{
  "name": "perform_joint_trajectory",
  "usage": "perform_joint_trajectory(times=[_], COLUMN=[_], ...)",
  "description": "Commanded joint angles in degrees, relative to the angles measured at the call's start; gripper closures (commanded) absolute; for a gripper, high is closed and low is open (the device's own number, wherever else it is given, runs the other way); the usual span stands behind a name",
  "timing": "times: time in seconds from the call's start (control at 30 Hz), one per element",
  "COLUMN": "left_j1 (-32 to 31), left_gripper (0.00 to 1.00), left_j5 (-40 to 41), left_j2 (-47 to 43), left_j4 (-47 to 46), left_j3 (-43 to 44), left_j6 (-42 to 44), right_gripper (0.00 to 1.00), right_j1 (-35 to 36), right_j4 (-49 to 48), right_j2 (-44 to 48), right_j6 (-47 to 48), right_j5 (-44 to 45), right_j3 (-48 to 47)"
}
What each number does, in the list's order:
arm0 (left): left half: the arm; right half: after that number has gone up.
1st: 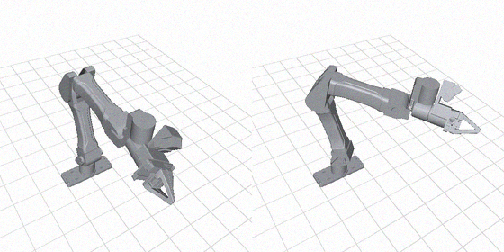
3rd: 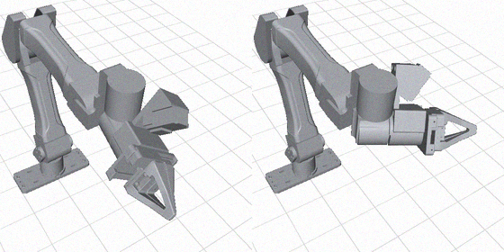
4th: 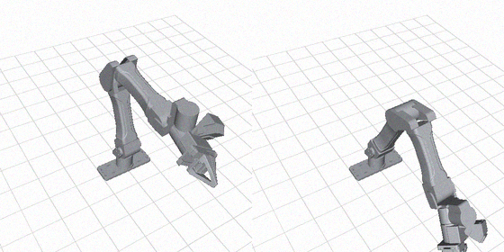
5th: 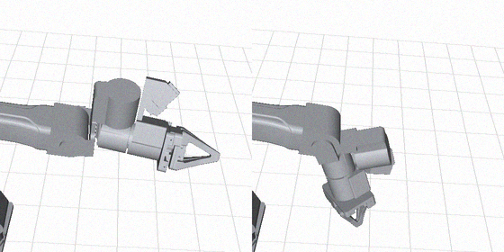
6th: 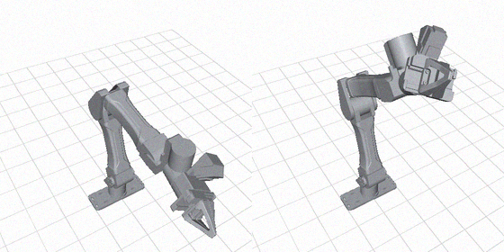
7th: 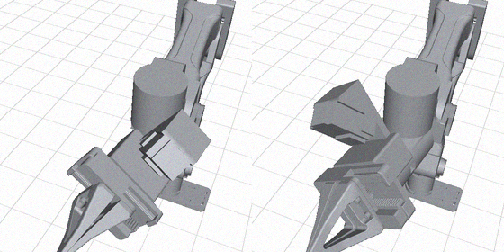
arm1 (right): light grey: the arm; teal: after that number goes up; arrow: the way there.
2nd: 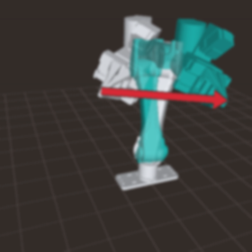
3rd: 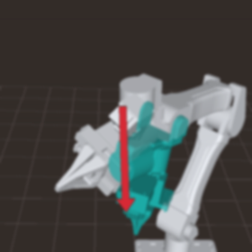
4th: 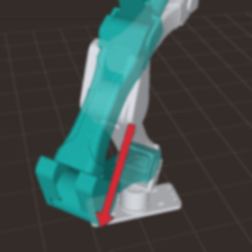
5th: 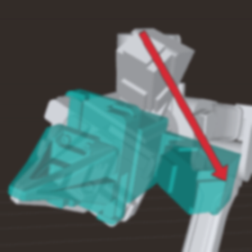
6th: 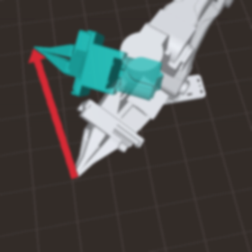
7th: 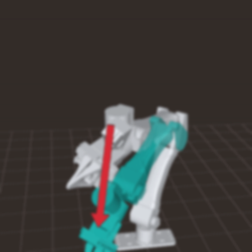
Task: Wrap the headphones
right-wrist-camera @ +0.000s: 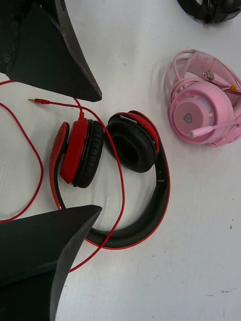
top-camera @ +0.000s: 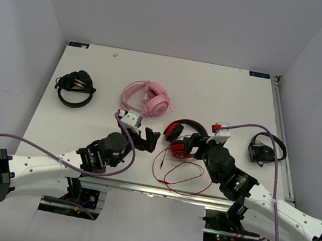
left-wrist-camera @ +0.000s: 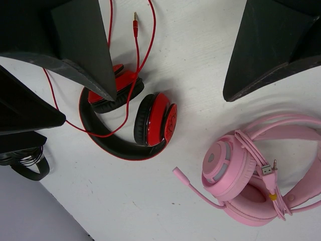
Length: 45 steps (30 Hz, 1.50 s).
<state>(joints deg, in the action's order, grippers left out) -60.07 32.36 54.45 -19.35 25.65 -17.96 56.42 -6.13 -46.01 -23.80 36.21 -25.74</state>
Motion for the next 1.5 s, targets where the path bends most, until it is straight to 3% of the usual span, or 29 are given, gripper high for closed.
perform_joint_trajectory(times=[0.0,0.23,0.4,0.6,0.67,0.87,1.03,1.33,1.47], left_j1=[-0.04,-0.04,-0.04,-0.04,-0.04,-0.04,-0.04,-0.04,-0.04], left_gripper=[0.02,0.04,0.04,0.04,0.05,0.05,0.05,0.05,0.05], left_j5=[-0.63,0.25,0.88,-0.18,-0.71,-1.16,-0.98,-0.77,-0.63], left_j2=[0.57,1.29,1.07,1.61,2.41,2.81,2.25,2.35,1.8], left_j4=[-1.52,-1.41,-1.39,-1.97,-1.31,-1.23,-1.29,-1.04,-1.12], left_j3=[0.06,0.28,0.02,-0.06,0.63,0.76,0.55,0.77,0.54], left_j6=[0.82,1.43,1.7,2.05,1.7,1.61,1.69,1.68,1.7], right_gripper=[0.1,0.0,0.1,0.23,0.26,0.36,0.37,0.37,0.44], right_j1=[0.22,-5.86,-21.63,-32.46,-33.22,-35.47,-37.86,-38.76,-38.67], right_j4=[-2.13,4.28,8.03,11.75,9.75,9.51,9.39,8.46,7.54], right_j2=[0.64,-6.27,-10.28,-15.5,-15.77,-16.26,-17.88,-20.34,-21.4], right_j6=[2.08,8.67,8.06,8.6,8.16,9.73,10.62,8.98,8.95], right_j5=[2.79,0.16,-18.95,-29.31,-33.61,-33.78,-39.92,-36.81,-37.26], right_j3=[-2.62,-11.71,-13.89,-13.5,-9.96,-7.2,-5.09,-2.88,-2.39])
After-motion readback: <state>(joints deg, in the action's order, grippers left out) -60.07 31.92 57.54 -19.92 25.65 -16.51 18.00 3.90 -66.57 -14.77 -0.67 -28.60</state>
